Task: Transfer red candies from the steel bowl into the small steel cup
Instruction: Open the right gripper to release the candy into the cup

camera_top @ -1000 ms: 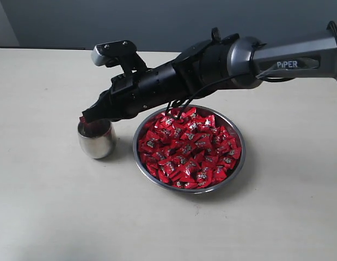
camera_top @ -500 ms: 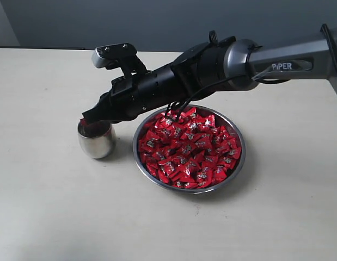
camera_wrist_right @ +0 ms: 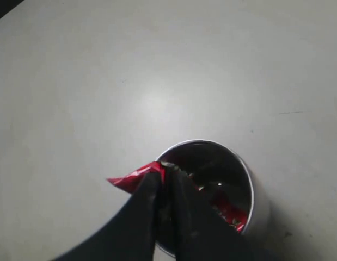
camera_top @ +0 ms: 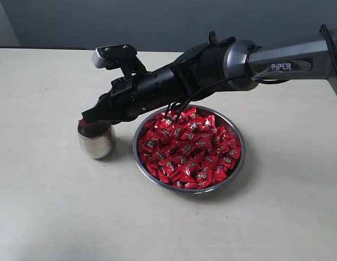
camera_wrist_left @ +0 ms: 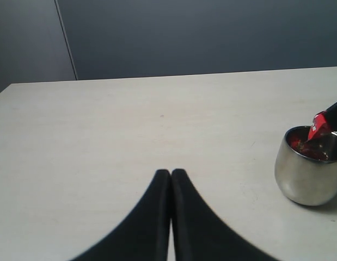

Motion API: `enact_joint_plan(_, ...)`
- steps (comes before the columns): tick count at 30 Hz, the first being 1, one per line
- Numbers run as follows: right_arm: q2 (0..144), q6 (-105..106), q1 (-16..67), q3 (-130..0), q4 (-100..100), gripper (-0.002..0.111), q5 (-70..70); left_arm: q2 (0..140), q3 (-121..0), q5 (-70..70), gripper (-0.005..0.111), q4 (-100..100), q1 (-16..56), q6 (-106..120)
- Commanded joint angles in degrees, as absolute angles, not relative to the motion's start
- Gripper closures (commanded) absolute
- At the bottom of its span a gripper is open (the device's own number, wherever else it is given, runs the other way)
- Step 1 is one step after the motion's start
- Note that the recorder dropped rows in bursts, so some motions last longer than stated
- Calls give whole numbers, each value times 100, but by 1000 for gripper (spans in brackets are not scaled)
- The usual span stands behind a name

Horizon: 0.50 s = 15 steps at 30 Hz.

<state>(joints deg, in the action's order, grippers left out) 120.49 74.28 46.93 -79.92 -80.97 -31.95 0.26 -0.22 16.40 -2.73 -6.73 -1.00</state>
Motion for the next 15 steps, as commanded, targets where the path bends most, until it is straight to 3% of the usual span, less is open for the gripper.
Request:
enact_joint_plan(1,12024,7282,4692,-8025,-8086,79,-3229,0,0,1629,106,-257,-677,-112)
enact_joint_plan(3,12024,7282,4692,-8025,-8086,73,-3229,0,0,1629,106,-257,-677,-112)
enact_joint_plan(11,12024,7226,4681,-8025,-8086,73,-3229,0,0,1629,106,-257,-677,-112)
enact_joint_plan(12,12011,7169,4681,-8025,-8086,78,-3229,0,0,1629,106,-257,-677,-112)
enact_joint_plan(14,11986,7180,4670,-8025,-8086,103,-3241,0,0,1629,106,-257,-677,-112)
enact_joint_plan(15,11958,7206,4670,-8025,-8086,108,-3241,0,0,1629,106,-257,-677,-112)
